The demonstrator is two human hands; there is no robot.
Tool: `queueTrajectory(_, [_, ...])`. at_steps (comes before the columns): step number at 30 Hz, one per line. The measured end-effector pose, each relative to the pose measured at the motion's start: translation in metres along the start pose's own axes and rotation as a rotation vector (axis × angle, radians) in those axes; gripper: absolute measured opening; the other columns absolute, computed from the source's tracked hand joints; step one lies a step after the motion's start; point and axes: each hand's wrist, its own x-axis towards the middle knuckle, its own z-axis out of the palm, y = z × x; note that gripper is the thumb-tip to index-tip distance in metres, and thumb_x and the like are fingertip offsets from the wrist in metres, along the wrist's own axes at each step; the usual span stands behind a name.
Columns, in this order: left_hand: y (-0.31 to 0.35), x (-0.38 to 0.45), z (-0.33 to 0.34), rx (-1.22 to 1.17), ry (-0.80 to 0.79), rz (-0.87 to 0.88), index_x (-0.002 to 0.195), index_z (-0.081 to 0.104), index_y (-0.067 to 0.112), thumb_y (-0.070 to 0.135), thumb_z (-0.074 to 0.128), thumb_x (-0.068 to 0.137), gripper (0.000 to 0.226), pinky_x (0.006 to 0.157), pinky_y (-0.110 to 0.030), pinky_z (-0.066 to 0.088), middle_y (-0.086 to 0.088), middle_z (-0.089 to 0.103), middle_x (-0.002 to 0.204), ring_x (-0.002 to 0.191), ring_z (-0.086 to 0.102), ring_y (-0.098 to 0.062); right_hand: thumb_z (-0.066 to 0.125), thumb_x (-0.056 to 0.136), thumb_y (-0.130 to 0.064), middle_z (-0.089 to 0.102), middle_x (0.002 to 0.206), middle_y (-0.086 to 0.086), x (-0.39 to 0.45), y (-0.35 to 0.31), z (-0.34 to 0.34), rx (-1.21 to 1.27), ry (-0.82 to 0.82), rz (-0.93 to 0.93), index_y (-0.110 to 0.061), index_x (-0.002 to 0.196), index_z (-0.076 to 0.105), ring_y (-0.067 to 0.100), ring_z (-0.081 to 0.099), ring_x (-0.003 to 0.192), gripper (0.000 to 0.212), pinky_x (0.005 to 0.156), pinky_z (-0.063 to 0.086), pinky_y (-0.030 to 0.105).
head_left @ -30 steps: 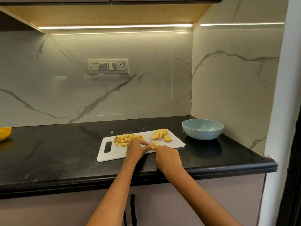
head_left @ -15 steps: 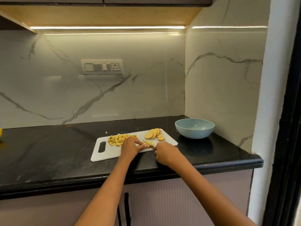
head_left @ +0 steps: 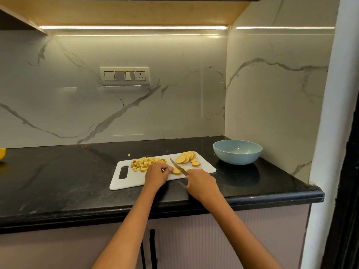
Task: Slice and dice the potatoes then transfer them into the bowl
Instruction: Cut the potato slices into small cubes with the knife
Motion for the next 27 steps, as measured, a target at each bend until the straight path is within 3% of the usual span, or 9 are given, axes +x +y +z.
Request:
queueTrajectory(3, [0.0,0.0,-0.001,-0.011,0.022,-0.016,0.099,0.072,0.007,0.014,0.061,0.088,0.018,0.077,-0.02,0.037,-0.007,0.07,0.106,0.101,0.059,-0.018,0.046,0.097,-0.022,0.059,0.114,0.008,-0.002,-0.002,0.0,0.007,-0.007,-0.003,-0.012,0.119,0.053,0.022,0.058,0.1,0.025,0.077,0.042,0.029])
queueTrajectory(7, [0.002,-0.001,-0.003,-0.081,0.024,-0.02,0.091,0.074,0.009,0.015,0.069,0.081,0.013,0.075,-0.019,0.04,-0.005,0.071,0.097,0.088,0.057,-0.009,0.047,0.097,-0.022,0.059,0.115,0.008,-0.002,-0.002,-0.001,0.01,-0.026,-0.005,-0.012,0.12,0.052,0.022,0.058,0.101,0.026,0.08,0.043,0.029])
queueTrajectory(12, [0.004,-0.002,-0.003,-0.044,-0.023,-0.023,0.092,0.074,0.01,0.018,0.07,0.081,0.014,0.054,-0.012,0.032,-0.006,0.07,0.09,0.063,0.046,-0.003,0.049,0.096,-0.021,0.058,0.116,0.009,-0.001,-0.006,-0.004,-0.014,-0.052,-0.005,-0.011,0.121,0.051,0.021,0.058,0.102,0.027,0.083,0.044,0.029])
queueTrajectory(20, [0.008,-0.007,-0.004,-0.004,-0.023,-0.017,0.09,0.075,0.013,0.02,0.069,0.082,0.012,0.058,-0.02,0.035,-0.004,0.071,0.089,0.091,0.06,-0.024,0.047,0.096,-0.015,0.059,0.116,0.011,0.004,-0.015,-0.007,-0.091,-0.08,-0.042,-0.007,0.12,0.053,0.025,0.058,0.104,0.026,0.082,0.045,0.03])
queueTrajectory(24, [0.005,-0.005,-0.003,-0.024,-0.011,-0.01,0.089,0.076,0.013,0.021,0.07,0.081,0.013,0.07,-0.023,0.04,-0.002,0.072,0.093,0.092,0.061,-0.023,0.046,0.097,-0.015,0.058,0.116,0.011,-0.009,-0.007,-0.002,-0.172,-0.03,-0.056,-0.008,0.122,0.052,0.024,0.059,0.101,0.027,0.08,0.045,0.03])
queueTrajectory(27, [0.005,-0.006,-0.003,-0.024,-0.013,-0.01,0.091,0.075,0.012,0.02,0.069,0.082,0.013,0.068,-0.022,0.038,-0.004,0.072,0.092,0.092,0.061,-0.022,0.045,0.097,-0.014,0.058,0.117,0.01,-0.006,-0.01,0.001,-0.2,0.009,-0.077,-0.008,0.123,0.052,0.024,0.059,0.101,0.028,0.08,0.045,0.029])
